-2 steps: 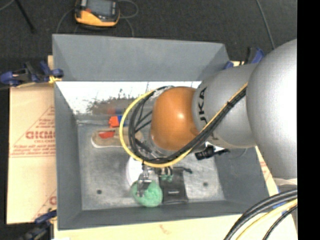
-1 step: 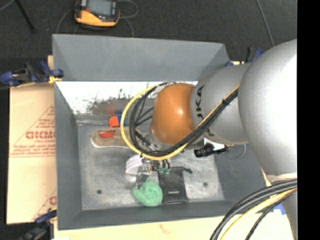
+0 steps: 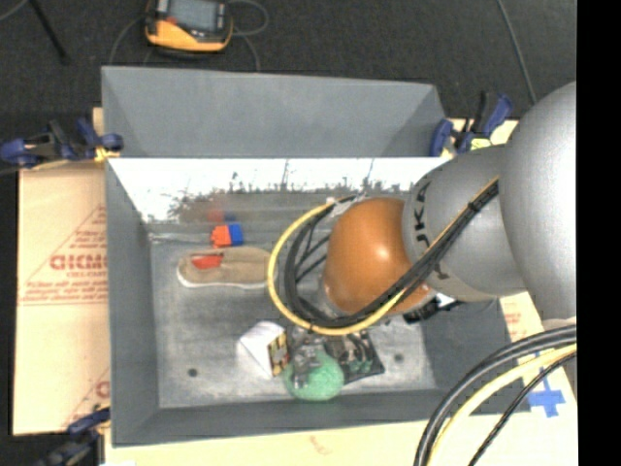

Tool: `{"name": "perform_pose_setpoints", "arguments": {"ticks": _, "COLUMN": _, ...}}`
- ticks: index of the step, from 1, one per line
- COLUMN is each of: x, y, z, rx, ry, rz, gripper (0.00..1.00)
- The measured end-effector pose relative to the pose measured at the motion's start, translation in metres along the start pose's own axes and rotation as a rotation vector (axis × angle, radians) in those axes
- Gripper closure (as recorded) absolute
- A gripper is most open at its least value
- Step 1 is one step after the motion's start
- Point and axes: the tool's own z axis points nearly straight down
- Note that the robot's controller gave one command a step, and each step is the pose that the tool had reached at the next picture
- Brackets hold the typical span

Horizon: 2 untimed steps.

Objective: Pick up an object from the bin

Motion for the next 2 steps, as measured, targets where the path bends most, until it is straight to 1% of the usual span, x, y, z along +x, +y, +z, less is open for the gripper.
{"name": "perform_pose_setpoints", "arguments": {"ticks": 1, "x": 0.000, "y": 0.000, "z": 0.000, "rx": 0.000, "ry": 0.000, "rz": 0.001, "gripper": 1.00}}
{"name": "perform_pose_setpoints", "arguments": {"ticks": 2, "x": 0.000, "y": -0.003, "z": -0.045, "rx": 0.004, "ry": -0.009, "rz": -0.004, "gripper": 1.00}}
